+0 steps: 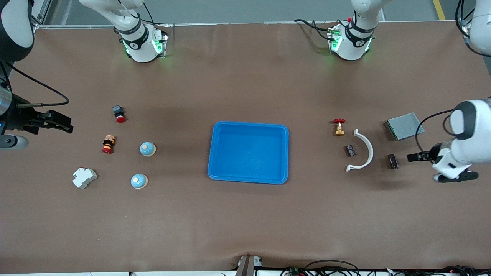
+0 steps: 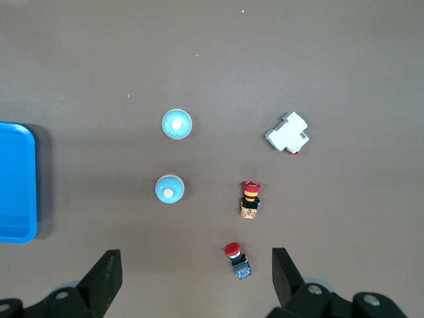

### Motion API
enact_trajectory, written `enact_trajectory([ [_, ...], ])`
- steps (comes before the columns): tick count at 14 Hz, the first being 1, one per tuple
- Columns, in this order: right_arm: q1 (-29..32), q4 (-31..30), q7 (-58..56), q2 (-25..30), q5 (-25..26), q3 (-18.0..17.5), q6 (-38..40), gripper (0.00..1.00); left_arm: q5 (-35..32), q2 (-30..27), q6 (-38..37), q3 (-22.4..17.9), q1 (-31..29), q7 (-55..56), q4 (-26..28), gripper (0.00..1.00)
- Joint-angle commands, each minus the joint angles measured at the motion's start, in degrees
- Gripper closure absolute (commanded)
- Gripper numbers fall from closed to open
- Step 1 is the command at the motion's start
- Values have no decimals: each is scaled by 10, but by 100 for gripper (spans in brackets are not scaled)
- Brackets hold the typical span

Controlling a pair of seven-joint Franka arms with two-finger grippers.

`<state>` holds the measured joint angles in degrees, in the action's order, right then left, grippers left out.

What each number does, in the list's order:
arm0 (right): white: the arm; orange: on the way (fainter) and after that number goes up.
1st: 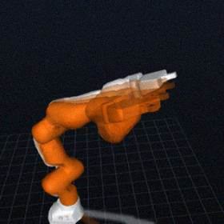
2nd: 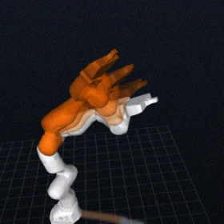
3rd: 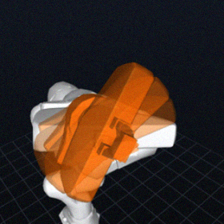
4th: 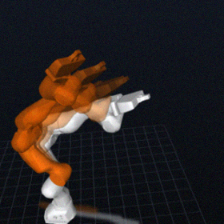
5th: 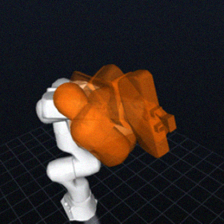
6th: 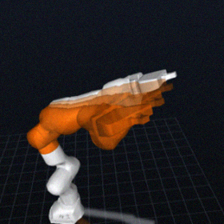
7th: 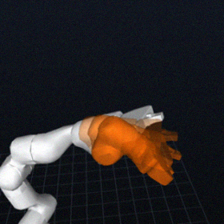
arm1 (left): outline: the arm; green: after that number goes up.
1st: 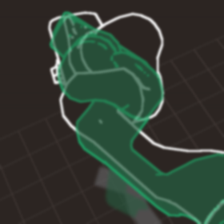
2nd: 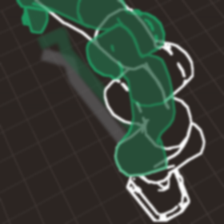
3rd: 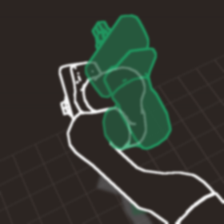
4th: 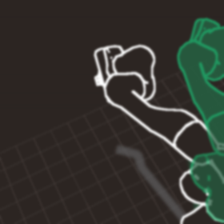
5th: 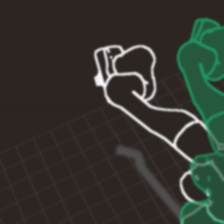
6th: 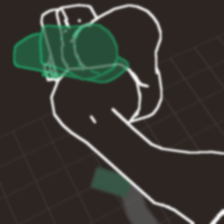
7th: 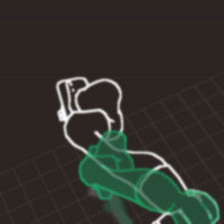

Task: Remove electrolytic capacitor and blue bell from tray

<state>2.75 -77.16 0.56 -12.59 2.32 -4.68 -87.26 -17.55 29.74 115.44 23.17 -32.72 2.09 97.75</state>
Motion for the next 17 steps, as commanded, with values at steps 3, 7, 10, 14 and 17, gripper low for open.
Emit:
enact_trajectory([
  [3, 3, -9, 10, 18, -5, 0, 12, 0, 56, -45, -116, 7, -48, -124, -41, 0],
  [7, -14, -10, 9, 19, -6, 22, 12, 0, 87, -93, -220, 6, -74, -169, -82, 0],
  [10, -25, -10, 9, 20, -7, 33, 13, 0, 94, -141, -259, 1, -75, -173, -86, 0],
  [14, -42, -10, 8, 25, -7, 50, 13, 0, 120, -198, -306, 1, -82, -172, -86, 0],
  [17, -41, -10, 8, 25, -7, 50, 12, 0, 131, -231, -320, 0, -79, -171, -85, 0],
])
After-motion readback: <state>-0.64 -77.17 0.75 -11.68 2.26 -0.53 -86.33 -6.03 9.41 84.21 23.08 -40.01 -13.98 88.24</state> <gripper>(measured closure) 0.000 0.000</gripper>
